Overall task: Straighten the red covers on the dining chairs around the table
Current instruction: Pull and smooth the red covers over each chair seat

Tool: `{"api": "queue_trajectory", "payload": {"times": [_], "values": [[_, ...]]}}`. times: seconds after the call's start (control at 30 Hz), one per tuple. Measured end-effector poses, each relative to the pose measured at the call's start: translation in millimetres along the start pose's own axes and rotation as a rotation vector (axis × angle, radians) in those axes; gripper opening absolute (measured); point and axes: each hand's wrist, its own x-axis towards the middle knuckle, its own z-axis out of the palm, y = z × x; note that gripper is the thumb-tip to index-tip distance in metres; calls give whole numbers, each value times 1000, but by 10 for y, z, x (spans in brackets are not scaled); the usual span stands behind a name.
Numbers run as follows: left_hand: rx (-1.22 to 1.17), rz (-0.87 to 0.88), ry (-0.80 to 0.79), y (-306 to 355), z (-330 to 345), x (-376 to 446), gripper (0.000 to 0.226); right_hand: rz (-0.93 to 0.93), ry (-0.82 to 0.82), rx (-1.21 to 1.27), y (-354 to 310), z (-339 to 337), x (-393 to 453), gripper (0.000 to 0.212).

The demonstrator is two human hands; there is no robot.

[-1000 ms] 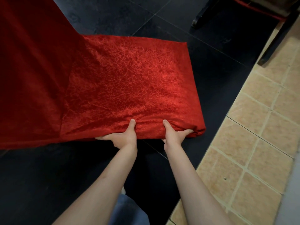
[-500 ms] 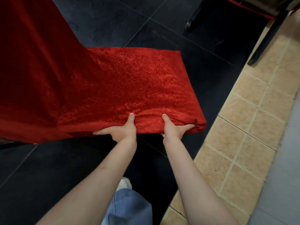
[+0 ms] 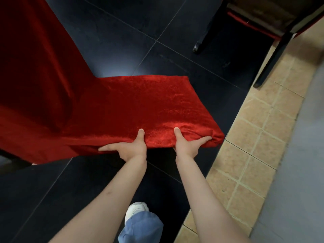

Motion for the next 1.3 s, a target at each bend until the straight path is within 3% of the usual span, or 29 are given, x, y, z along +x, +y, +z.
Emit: {"api": "queue_trajectory", "payload": {"times": [0.3, 0.5, 1.3], "values": [[43, 38, -74, 1126, 39, -263, 133, -143, -48, -305, -900, 176, -422, 129], [-60, -16, -71, 1807, 249, -259, 127, -162, -29, -234, -1433, 463, -495, 124], [178, -136, 67, 2934, 768, 49, 138, -62, -34, -316, -2489, 1157, -531, 121]]}}
